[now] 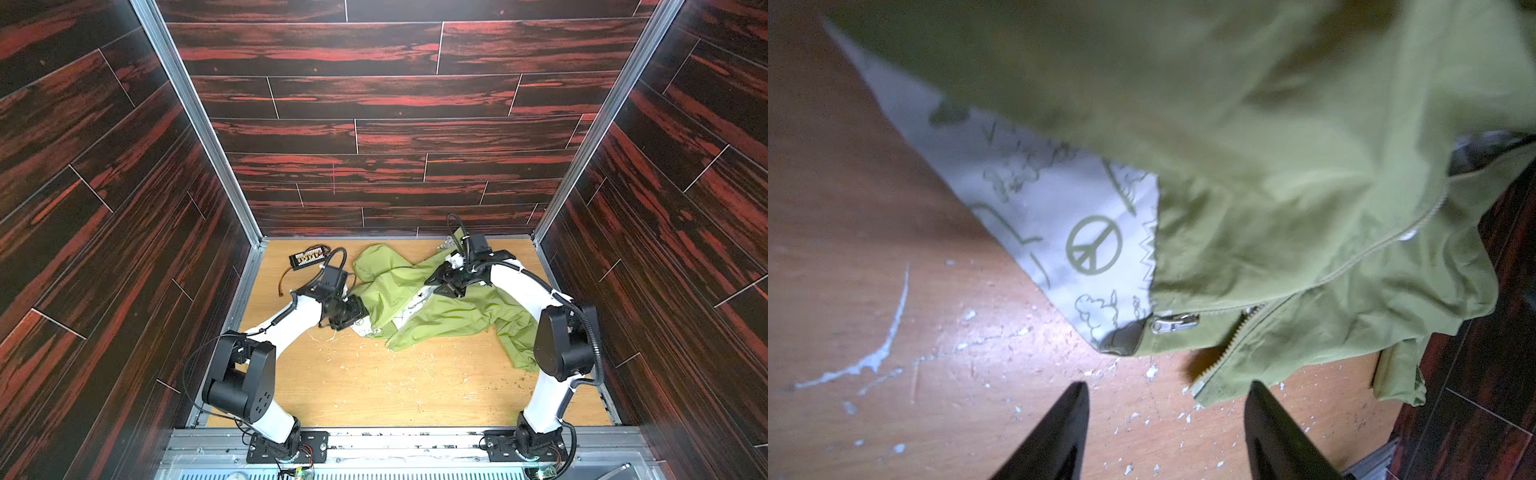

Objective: Zip up the jacket

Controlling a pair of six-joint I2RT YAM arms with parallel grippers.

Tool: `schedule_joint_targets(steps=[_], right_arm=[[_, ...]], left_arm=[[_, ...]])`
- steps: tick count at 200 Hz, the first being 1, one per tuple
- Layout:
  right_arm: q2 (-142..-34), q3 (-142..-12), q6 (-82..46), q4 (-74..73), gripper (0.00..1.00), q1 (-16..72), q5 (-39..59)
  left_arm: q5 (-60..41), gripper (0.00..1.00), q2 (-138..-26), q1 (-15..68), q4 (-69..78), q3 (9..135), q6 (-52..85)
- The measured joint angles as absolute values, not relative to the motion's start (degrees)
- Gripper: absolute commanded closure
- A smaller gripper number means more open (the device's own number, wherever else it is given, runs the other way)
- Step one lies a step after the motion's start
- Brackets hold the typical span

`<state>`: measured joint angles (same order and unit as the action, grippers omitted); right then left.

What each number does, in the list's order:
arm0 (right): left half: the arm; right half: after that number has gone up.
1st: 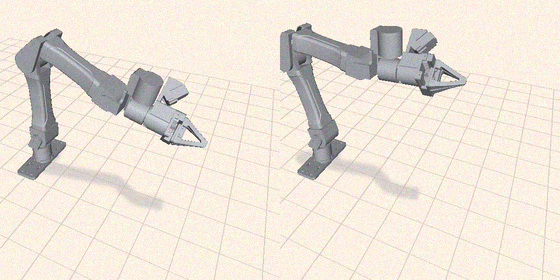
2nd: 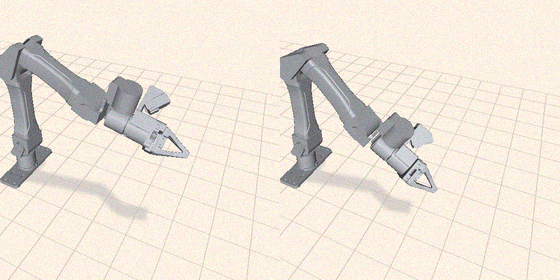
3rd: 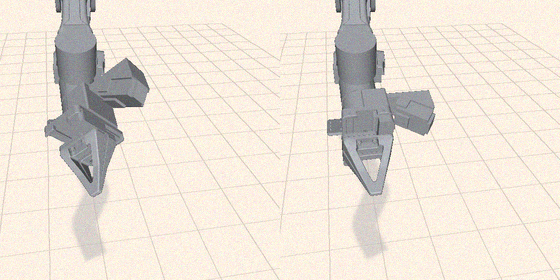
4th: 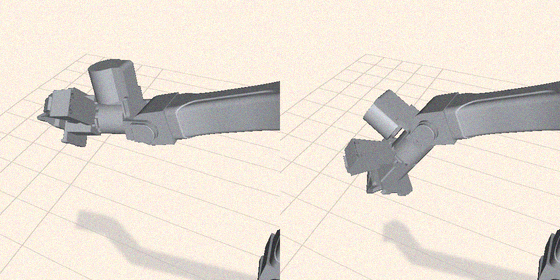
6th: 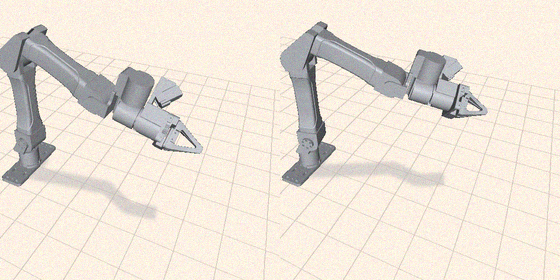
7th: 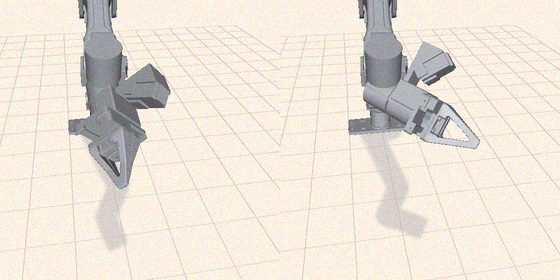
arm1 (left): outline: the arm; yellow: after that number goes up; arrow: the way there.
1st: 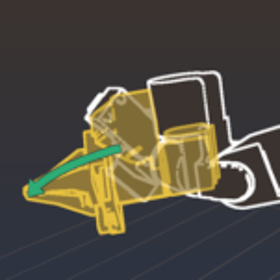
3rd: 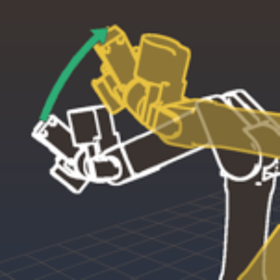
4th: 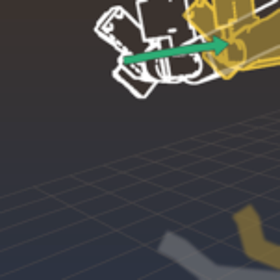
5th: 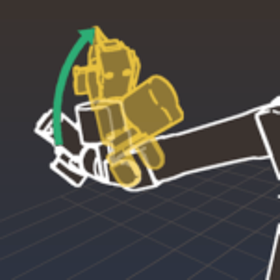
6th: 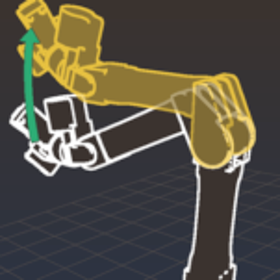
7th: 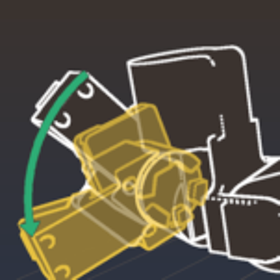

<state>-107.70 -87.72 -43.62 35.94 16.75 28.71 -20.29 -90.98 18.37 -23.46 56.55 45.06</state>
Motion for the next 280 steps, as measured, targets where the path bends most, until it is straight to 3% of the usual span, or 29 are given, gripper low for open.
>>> schedule_joint_targets(steps=[93,193,280], right_arm=[[-109.65,-89.56,-46.33,33.06,0.59,13.06,31.83],[-109.65,-72.38,-54.92,15.68,0.44,23.92,39.83],[-113.93,-67.96,-61.54,-1.98,0.43,27.68,41.39]], left_arm=[[-25.54,0.42,-98.15,17.45,4.99,47.22,59.22],[-25.06,0.44,-96.12,17.45,6.61,45.39,60.71],[-22.55,0.42,-86.13,17.12,5.43,41.93,64.27]])
